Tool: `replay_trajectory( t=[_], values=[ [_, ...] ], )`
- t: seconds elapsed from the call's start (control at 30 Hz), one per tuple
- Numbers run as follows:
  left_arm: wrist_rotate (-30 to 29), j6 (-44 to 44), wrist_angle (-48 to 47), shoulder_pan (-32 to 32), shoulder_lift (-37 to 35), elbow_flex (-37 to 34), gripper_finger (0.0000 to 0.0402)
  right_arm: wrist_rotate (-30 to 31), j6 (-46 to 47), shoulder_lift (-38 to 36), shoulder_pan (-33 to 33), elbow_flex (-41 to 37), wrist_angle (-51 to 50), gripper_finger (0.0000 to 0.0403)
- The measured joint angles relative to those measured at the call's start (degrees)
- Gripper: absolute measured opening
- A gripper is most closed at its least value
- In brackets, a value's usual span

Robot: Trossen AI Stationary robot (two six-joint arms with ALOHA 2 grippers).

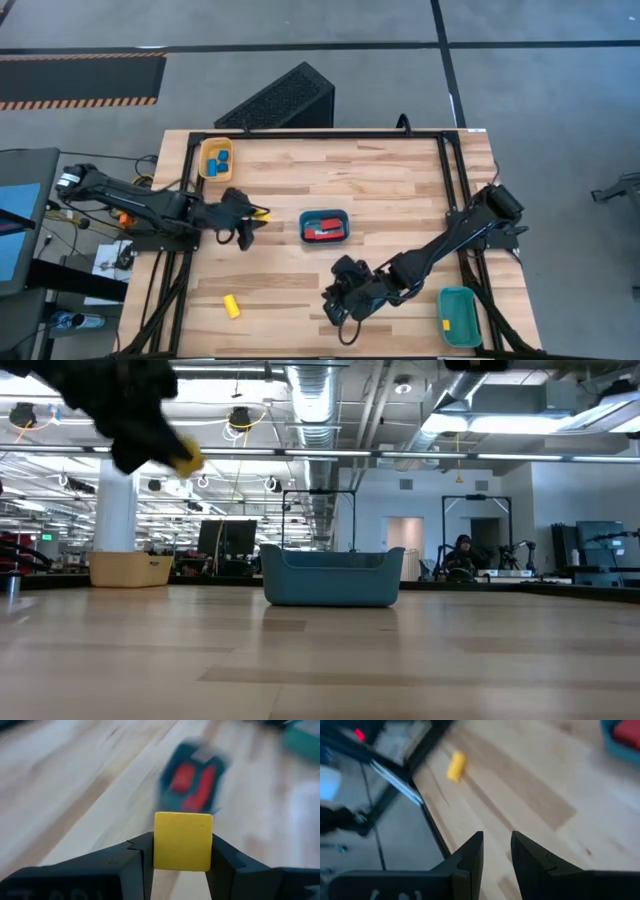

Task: Sort & place blocks by color
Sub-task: Put the top yellow block into the green bin

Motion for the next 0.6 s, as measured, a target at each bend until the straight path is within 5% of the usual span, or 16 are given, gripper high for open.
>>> replay_trajectory(
  t=[0.3, 0.6],
  values=[
    [10.4, 14.4, 21.1, 0.0, -1.4, 0.9, 0.01, 12.5, -1.5, -7.9, 0.4, 0.1, 0.9, 0.012],
    [19.3, 34.0, 40.2, -0.4, -1.4, 0.9, 0.01, 9.4, -10.3, -10.6, -3.7, 0.1, 16.0, 0.0193]
  ],
)
